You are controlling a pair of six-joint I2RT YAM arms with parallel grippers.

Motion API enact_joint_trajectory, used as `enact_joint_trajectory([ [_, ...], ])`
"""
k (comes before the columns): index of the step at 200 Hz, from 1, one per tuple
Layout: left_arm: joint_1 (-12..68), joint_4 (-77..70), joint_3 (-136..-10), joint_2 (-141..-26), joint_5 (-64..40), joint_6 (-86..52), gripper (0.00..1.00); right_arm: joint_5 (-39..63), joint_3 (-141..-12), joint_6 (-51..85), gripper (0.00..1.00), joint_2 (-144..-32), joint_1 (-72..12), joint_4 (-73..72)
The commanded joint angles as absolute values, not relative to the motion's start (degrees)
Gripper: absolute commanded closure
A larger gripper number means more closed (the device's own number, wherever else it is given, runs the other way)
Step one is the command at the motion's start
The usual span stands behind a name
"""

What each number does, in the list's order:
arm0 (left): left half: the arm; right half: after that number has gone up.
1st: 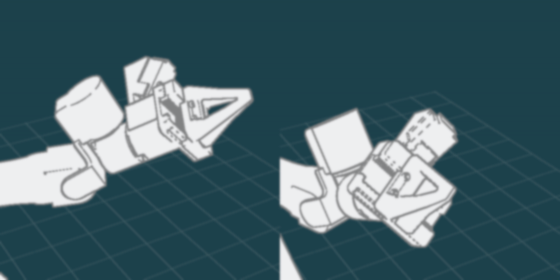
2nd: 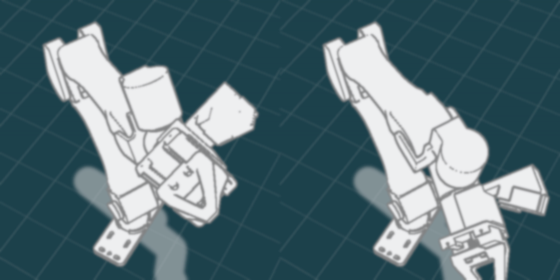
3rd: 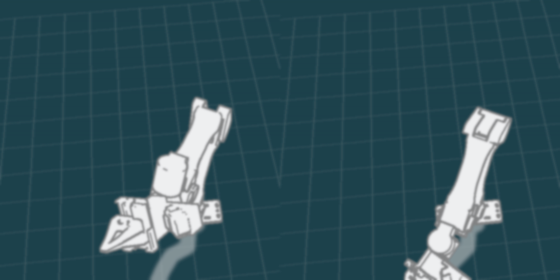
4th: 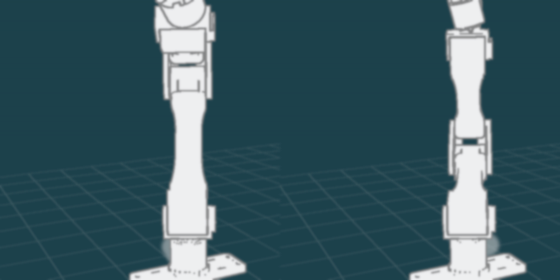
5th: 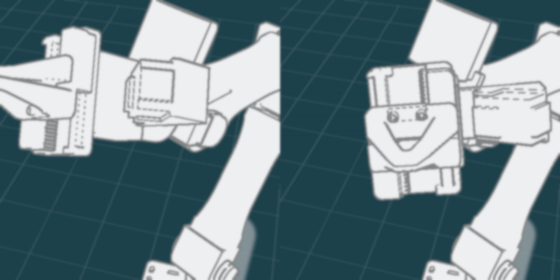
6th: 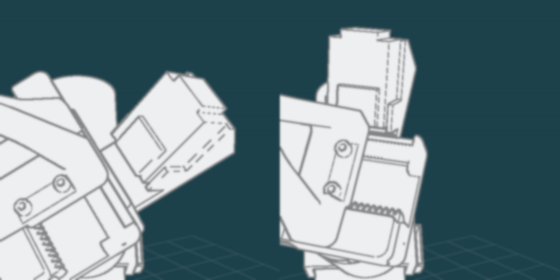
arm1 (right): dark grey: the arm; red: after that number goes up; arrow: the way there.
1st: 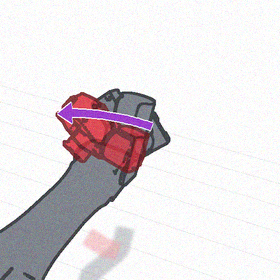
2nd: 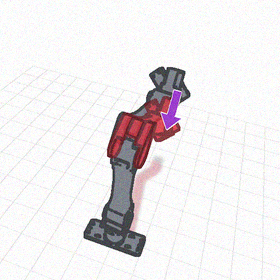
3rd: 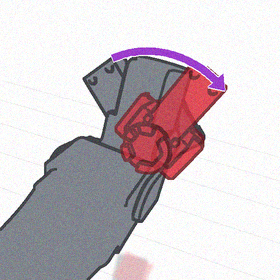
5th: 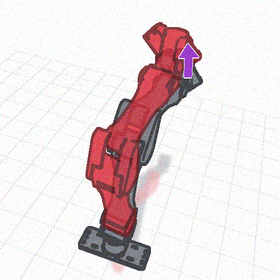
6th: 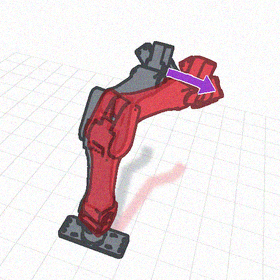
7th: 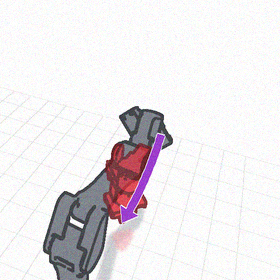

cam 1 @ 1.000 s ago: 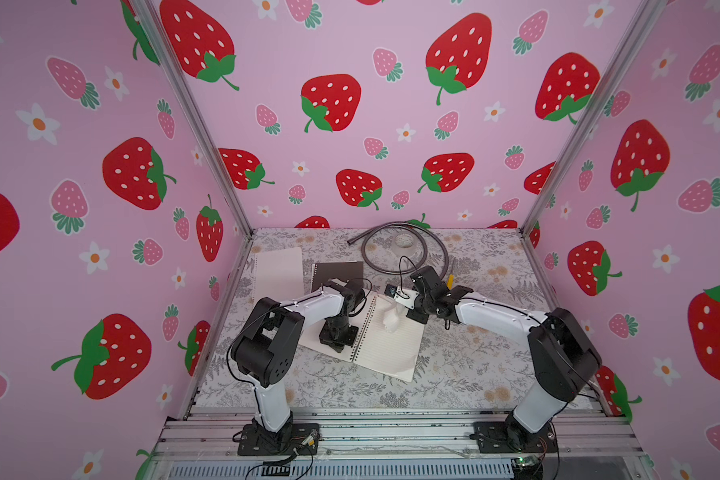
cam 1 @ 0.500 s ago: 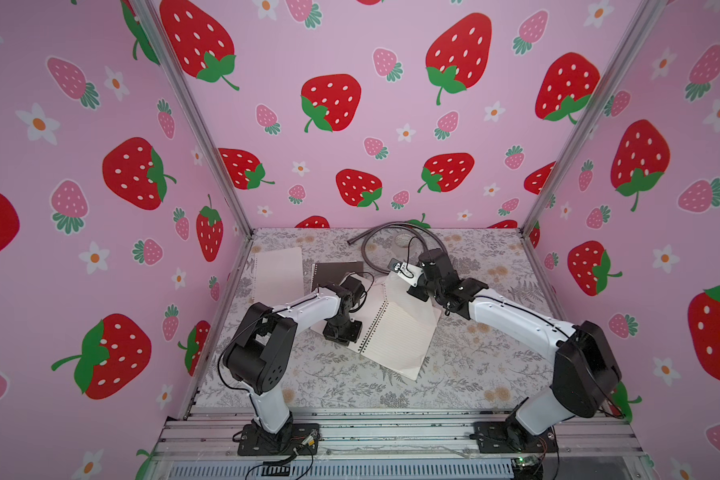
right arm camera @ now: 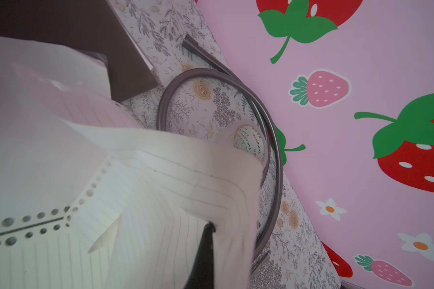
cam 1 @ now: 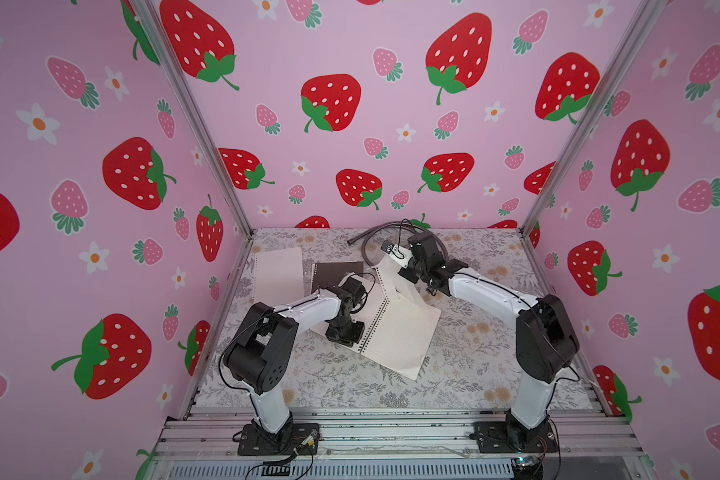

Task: Tear off pages from different notebooks
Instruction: Tear off the paper from the notebook.

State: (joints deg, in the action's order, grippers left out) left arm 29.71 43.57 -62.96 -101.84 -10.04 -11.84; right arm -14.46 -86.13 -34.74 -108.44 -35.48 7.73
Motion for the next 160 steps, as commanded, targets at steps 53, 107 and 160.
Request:
enact_joint_trajectory([
  [53, 31.44, 42.88, -64.78, -99.26, -9.22, -9.77, 1.0, -12.63, -98.61, -33.97, 1.0, -119.26, -32.33, 8.04],
  [107, 32.35, 41.46, -77.78, -98.85, -22.58, -7.2, 1.0, -10.76, -97.43, -32.72, 1.0, -118.7, -32.27, 8.17],
  [160, 36.88, 42.59, -87.32, -113.64, -25.21, -3.56, 1.0, -11.95, -96.75, -30.92, 1.0, -117.9, -32.09, 7.99],
])
